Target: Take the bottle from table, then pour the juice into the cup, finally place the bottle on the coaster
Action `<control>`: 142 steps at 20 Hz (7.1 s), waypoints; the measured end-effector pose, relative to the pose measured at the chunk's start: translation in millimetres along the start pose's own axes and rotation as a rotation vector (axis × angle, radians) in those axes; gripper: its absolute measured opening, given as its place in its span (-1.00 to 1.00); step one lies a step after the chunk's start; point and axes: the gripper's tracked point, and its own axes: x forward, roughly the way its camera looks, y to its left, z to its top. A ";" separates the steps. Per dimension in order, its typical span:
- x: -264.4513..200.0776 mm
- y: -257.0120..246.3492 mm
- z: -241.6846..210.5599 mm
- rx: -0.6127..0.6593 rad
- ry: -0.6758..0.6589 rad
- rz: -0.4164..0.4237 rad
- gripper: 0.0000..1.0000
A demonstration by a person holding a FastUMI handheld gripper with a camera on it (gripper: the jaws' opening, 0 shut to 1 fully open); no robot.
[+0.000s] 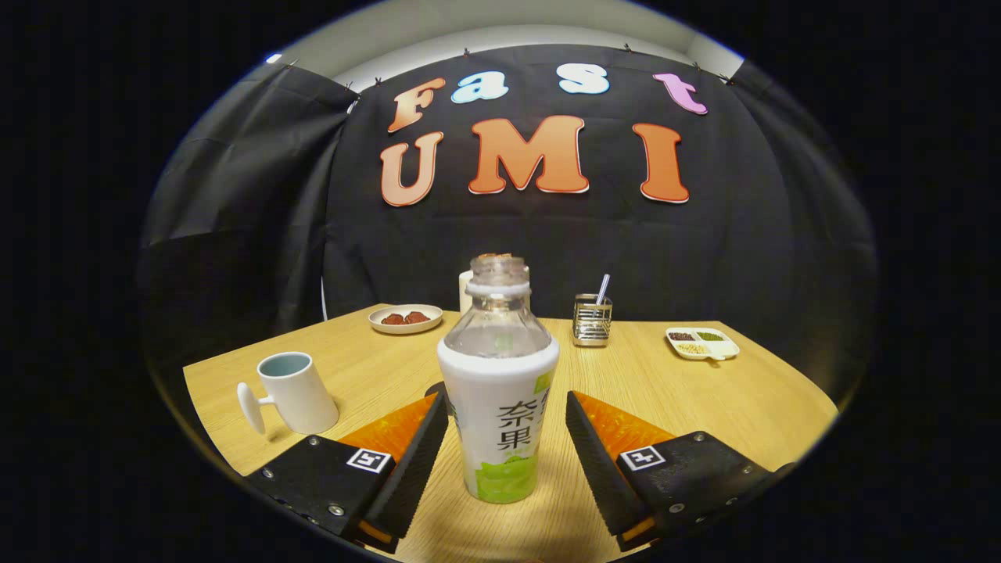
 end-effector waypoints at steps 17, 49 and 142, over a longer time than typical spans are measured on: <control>13.4 17.4 14.9 -0.155 0.003 -0.098 0.04; 32.2 108.9 53.2 -1.396 -0.228 -0.220 0.03; 36.6 137.1 91.1 -2.189 -0.622 -0.301 0.02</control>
